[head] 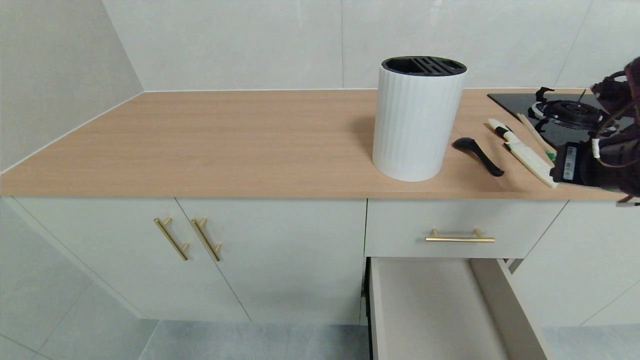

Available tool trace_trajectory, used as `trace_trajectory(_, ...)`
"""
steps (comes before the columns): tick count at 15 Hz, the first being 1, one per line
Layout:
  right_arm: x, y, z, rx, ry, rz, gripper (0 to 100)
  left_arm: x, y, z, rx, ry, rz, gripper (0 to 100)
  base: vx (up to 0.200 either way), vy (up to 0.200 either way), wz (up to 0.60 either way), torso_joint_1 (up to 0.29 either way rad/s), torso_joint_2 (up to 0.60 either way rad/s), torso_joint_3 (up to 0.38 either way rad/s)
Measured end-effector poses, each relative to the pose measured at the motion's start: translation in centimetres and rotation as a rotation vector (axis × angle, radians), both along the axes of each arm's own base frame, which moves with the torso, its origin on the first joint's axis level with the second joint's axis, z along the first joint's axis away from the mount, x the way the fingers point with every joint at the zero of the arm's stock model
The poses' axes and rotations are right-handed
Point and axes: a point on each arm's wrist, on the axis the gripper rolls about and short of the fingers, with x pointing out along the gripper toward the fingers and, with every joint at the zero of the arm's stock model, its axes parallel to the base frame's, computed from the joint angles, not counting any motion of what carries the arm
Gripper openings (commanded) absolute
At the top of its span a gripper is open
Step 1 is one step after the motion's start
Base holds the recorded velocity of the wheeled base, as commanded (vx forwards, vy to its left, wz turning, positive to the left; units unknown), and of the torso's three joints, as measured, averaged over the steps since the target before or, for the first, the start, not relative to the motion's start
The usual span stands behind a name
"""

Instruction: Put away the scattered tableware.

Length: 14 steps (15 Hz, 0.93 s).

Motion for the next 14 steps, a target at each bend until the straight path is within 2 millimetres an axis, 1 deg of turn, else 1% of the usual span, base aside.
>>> trace_trajectory(3, -4.2, -1.1, -1.2, 0.005, 0.028, 0.028, 0, 0.0, 0.0, 0.0, 0.0, 0.0, 0.0, 100, 0.0, 0.0, 0.0, 0.0, 0.0, 0.0)
trace_trajectory(5, -6.7, -1.2, -1.7, 0.003, 0.026, 0.092, 0, 0.0, 0.0, 0.0, 0.0, 0.0, 0.0, 100, 0.0, 0.0, 0.0, 0.0, 0.0, 0.0)
trace_trajectory(7, -9.2, -1.0, -2.1, -0.002, 0.038, 0.223, 0, 0.0, 0.0, 0.0, 0.0, 0.0, 0.0, 100, 0.0, 0.0, 0.0, 0.0, 0.0, 0.0)
trace_trajectory(9, -11.9, -0.9, -2.8, -0.002, 0.089, 0.461, 0, 0.0, 0.0, 0.0, 0.0, 0.0, 0.0, 100, 0.0, 0.0, 0.0, 0.0, 0.0, 0.0)
trace_trajectory(11, -13.5, -1.1, -3.5, -0.029, 0.099, 0.621, 0, 0.0, 0.0, 0.0, 0.0, 0.0, 0.0, 100, 0.0, 0.0, 0.0, 0.0, 0.0, 0.0)
trace_trajectory(14, -14.4, -1.4, -4.4, -0.076, 0.102, 0.676, 0, 0.0, 0.0, 0.0, 0.0, 0.0, 0.0, 100, 0.0, 0.0, 0.0, 0.0, 0.0, 0.0)
